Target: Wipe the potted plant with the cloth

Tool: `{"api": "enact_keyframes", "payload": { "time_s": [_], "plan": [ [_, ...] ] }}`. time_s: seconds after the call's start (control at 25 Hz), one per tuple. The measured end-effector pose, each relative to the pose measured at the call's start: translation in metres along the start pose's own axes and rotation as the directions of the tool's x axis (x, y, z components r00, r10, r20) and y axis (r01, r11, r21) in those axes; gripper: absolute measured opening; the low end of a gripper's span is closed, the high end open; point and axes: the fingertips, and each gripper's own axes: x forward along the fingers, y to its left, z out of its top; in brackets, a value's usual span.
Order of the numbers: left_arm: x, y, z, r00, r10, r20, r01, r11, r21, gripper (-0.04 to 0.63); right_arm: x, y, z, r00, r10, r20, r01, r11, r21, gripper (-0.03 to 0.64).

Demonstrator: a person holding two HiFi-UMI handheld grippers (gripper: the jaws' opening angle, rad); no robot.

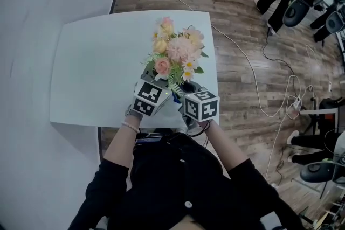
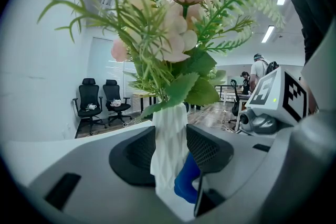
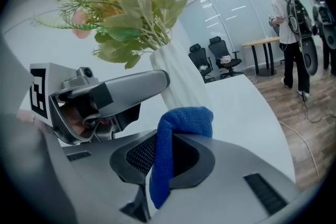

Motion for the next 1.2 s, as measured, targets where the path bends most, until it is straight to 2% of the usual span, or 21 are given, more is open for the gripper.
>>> {"api": "enact_keyframes", "payload": {
  "time_s": [0.24,0.4,0.56,0.76,0.88,1.04,1.2],
  "plan": [
    [0.002,0.0,-0.003,1.0,-0.008,0.004,0.008,1.0,0.003,0.196,-0.013,0.01,0.011,1.0,0.024,-0.009,-0.026,0.98,-0.199,0.077],
    [0.002,0.0,-0.003,1.0,-0.006,0.002,0.006,1.0,0.003,0.196,-0.024,0.019,0.001,0.996,0.053,-0.073,-0.075,0.936,-0.345,0.077],
    [0.0,-0.001,0.0,1.0,-0.002,-0.001,0.002,1.0,0.004,0.196,-0.025,0.032,-0.023,0.981,0.097,-0.169,-0.162,0.887,-0.432,0.077],
    [-0.001,-0.003,0.0,1.0,-0.01,-0.018,0.01,1.0,0.006,0.196,-0.009,0.05,-0.054,0.944,0.156,-0.291,-0.282,0.841,-0.462,0.077],
    [-0.001,-0.004,0.001,1.0,-0.018,-0.022,0.018,1.0,0.009,0.196,0.004,0.059,-0.06,0.927,0.189,-0.324,-0.327,0.829,-0.453,0.077],
    [0.001,-0.003,0.001,0.999,-0.02,-0.026,0.02,1.0,0.011,0.196,0.026,0.055,-0.056,0.926,0.185,-0.329,-0.324,0.836,-0.442,0.077],
    [0.0,-0.004,0.001,0.999,-0.019,-0.028,0.019,1.0,0.011,0.196,0.041,0.037,-0.052,0.937,0.125,-0.325,-0.272,0.847,-0.457,0.077]
  ]
}}
